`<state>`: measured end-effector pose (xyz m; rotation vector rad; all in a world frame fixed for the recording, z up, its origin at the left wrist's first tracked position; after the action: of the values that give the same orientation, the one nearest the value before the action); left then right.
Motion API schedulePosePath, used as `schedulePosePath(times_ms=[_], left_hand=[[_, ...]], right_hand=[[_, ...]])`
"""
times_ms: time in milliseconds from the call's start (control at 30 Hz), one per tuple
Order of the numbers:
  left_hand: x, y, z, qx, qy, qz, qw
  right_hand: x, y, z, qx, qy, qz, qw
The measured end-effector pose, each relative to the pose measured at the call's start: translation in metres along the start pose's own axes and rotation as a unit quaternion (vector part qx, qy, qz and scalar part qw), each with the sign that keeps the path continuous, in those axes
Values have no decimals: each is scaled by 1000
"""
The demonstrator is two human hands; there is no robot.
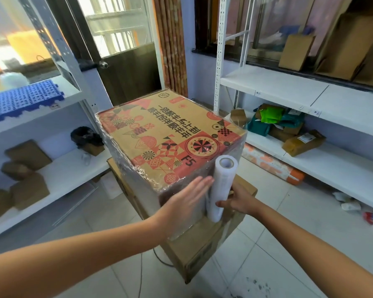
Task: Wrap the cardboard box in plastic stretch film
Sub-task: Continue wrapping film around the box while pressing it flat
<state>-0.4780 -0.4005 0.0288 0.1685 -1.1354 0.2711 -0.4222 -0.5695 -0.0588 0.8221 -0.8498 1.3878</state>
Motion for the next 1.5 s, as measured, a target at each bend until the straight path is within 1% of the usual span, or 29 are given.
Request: schedulePosePath(times_ms=[67,133,233,267,367,467,533,633,700,767,833,900,967,1033,1133,1200,1267,1333,1500], left_hand=[[20,-1,0,-4,-16,46,999],[27,1,0,-5,-12,65,998],[34,7,6,-54,32,123,990],[34,9,7,-61,47,130,988],[30,12,3,-66,46,117,990],[25,11,-6,-45,29,102,993],[21,10,-12,-35,15,104,994],[17,10,-16,-51,-11,124,991],[19,11,-17,-69,-15,143,987],[20,10,-17,-79,0,152,985],[18,6,-17,-64,12,139,988],[16,2,-15,-51,3,128,990],[16,0,-13,-43,-5,125,991],[17,-1,-11,-40,-5,125,991],[20,1,-7,-48,5,143,989],[22,2,-4,-61,21,157,985],[23,4,-3,-71,28,163,984],[23,4,-5,-66,21,156,985],[18,4,-9,-48,13,139,989]], right_hand=[[-1,1,1,10,9,-9,1000],[-1,0,2,18,12,-15,1000],[5,-1,3,19,18,-17,1000],[7,-2,4,16,21,-13,1000],[12,-3,9,6,35,14,999],[14,-5,13,8,52,24,998],[13,-7,14,4,65,34,997],[11,-8,17,1,81,48,996],[8,-10,24,-22,91,27,995],[5,-10,35,-68,85,4,994],[3,-10,40,-100,91,3,991],[-1,-8,39,-110,91,4,990],[-2,-5,34,-91,51,18,994],[-4,-6,30,-47,-4,25,999],[-6,-4,26,35,-9,22,999],[-9,-5,29,66,-10,23,998],[-9,-9,37,74,-12,24,997],[-11,-15,46,66,-11,24,997],[-19,-24,57,26,66,36,997]])
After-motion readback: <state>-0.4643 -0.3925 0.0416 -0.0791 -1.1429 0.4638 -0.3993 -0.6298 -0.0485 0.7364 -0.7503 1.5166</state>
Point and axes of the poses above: each hand's wrist, its own y-axis away from the middle knuckle, its own z-axis out of the back of the hand, x = y × z, the point moved 6 cm from there along -y, towards the middle knuckle, and after that the axes turned 14 degrees about -x, right-handed, at the moved point
